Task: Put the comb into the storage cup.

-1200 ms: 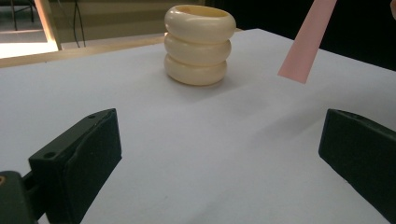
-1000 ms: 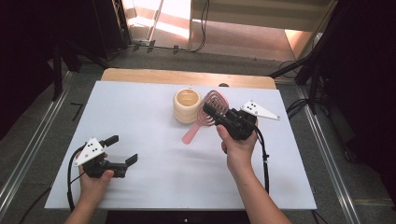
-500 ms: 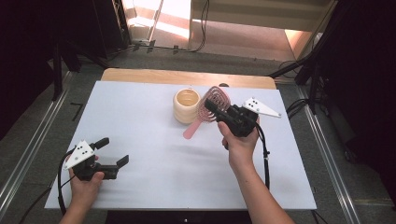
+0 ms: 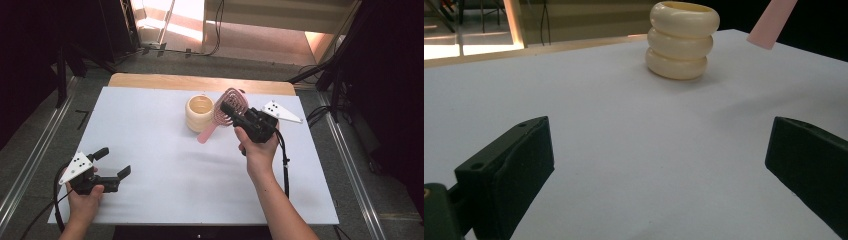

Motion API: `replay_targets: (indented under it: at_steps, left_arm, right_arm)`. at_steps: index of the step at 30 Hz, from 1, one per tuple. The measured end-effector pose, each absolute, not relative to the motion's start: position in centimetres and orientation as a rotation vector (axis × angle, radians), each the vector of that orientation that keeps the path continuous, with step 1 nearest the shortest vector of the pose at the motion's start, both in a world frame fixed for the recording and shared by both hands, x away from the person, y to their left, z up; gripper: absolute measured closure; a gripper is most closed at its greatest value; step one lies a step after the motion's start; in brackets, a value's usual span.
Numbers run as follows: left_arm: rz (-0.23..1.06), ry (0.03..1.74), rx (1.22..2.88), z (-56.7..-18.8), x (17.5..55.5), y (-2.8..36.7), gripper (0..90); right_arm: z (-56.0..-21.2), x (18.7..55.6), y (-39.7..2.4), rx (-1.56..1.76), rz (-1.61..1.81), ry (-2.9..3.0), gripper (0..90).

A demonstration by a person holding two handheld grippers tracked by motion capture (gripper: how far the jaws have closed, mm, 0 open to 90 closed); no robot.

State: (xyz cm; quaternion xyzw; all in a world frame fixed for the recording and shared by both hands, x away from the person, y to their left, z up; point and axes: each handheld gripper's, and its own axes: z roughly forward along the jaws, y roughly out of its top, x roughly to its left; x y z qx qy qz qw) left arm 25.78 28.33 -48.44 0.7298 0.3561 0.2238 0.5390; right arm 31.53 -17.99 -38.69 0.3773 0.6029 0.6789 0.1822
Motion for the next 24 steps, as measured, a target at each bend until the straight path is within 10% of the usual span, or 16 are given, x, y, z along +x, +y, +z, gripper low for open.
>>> replay_targets:
  at_steps: [24]
  left_arm:
    - [0.534, 0.847, 1.748, -48.8, 25.6, 27.9, 0.0]
  right_arm:
    - [-37.3, 33.3, -17.9, 1.016, 1.872, 1.685, 62.7]
